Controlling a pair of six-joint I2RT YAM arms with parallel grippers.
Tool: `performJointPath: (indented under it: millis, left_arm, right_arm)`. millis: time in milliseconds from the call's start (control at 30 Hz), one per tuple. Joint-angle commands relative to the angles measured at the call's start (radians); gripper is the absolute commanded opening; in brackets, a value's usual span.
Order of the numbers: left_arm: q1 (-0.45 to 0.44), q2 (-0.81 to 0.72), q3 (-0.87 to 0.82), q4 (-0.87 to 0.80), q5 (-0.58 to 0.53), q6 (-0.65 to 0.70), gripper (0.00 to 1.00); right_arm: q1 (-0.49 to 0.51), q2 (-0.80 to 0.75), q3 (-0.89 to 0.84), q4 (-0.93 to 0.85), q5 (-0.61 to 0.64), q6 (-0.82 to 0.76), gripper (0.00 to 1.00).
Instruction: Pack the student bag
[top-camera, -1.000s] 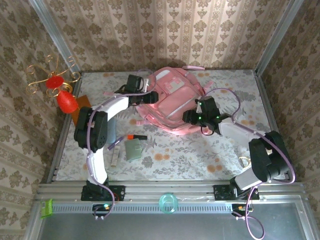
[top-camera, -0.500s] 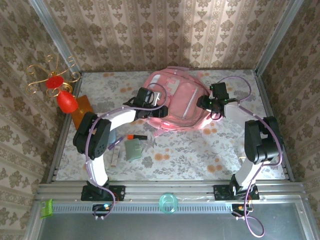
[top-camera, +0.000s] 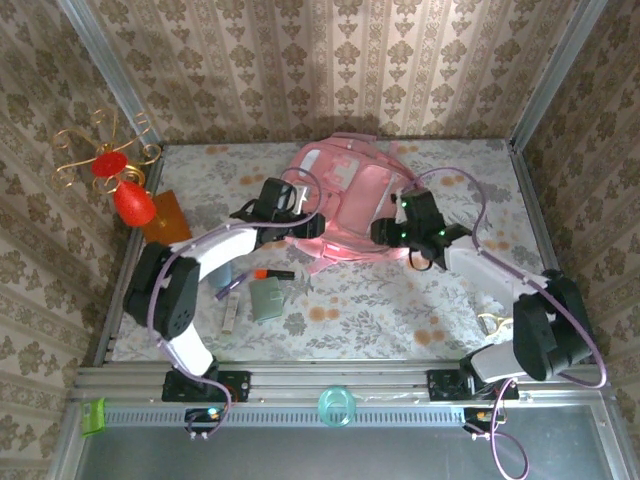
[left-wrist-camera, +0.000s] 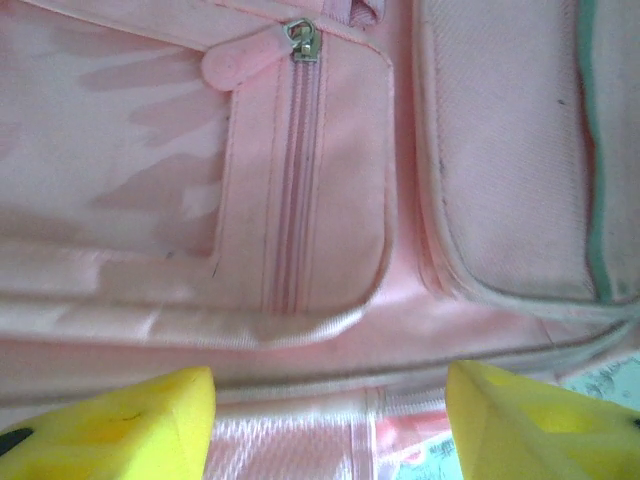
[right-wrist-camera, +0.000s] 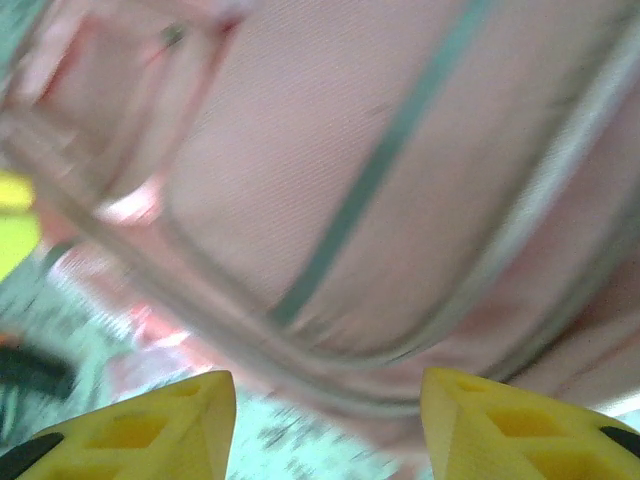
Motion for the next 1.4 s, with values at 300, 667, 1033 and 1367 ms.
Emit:
performJointPath:
  millis: [300, 667, 1033, 1367]
  left_arm:
    - [0.057, -0.155, -0.303, 0.116, -0.015, -0.254, 0.71]
    - [0.055, -0.006, -0.242, 0.227, 0.021, -0.264, 0.73]
    - [0.054, 0.097, -0.248, 0.344, 0.037, -0.327, 0.69]
    - [0.039, 0.164, -0.222, 0.407, 0.03, -0.35, 0.58]
  right_arm:
    - [0.19, 0.166, 0.017, 0.102, -0.002, 0.031, 0.53]
    - [0.196, 0.134, -0.024, 0.097, 0.035, 0.043, 0.53]
    - [0.197, 0.126, -0.041, 0.132, 0.021, 0.056, 0.53]
    - [0.199, 0.134, -0.059, 0.146, 0.009, 0.07, 0.53]
